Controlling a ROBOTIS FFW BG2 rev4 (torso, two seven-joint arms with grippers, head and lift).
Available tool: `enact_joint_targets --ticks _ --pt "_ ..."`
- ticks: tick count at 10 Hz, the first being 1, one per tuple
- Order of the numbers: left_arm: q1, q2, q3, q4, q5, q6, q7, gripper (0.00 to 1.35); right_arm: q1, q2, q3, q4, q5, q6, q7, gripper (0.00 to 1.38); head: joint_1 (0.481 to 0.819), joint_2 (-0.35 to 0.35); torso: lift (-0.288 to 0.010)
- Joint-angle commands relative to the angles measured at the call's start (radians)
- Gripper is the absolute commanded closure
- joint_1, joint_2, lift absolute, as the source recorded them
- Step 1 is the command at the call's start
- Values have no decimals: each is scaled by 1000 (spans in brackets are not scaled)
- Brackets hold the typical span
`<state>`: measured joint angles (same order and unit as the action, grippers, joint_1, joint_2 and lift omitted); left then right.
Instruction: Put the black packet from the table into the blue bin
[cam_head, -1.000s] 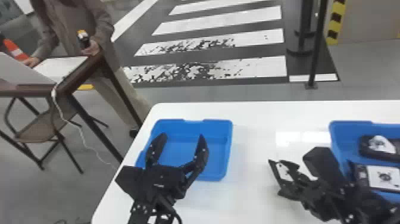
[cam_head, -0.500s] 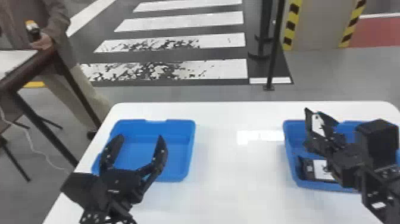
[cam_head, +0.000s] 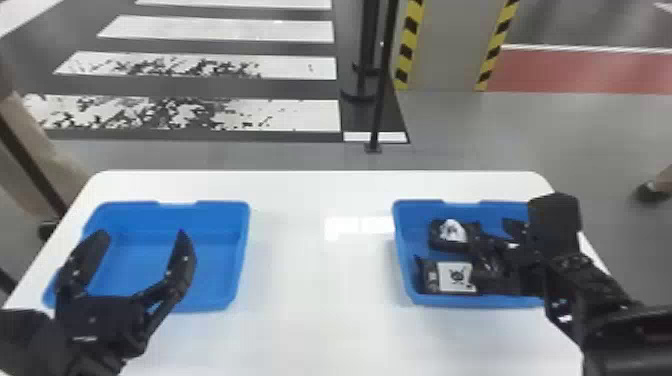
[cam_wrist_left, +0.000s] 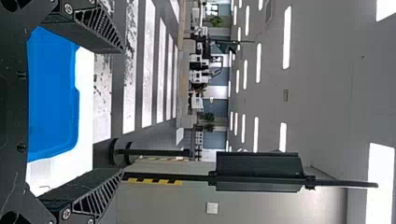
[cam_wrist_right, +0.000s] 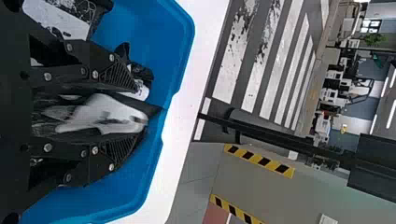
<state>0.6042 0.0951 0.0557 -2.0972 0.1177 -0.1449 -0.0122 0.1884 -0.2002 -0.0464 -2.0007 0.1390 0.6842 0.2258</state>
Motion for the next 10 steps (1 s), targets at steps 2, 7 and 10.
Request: enact_joint_targets --ticks 2,7,10 --pt "2 -2 2 0 0 -2 0 117 69 2 -13 -57 -65 -193 17 107 695 -34 -110" --pt "-5 -2 -4 0 0 -5 0 116 398 41 -103 -227 -316 -657 18 125 695 19 -110" --pt "-5 -2 -6 0 0 -7 0 116 437 54 -123 -239 -326 -679 17 125 695 8 -110"
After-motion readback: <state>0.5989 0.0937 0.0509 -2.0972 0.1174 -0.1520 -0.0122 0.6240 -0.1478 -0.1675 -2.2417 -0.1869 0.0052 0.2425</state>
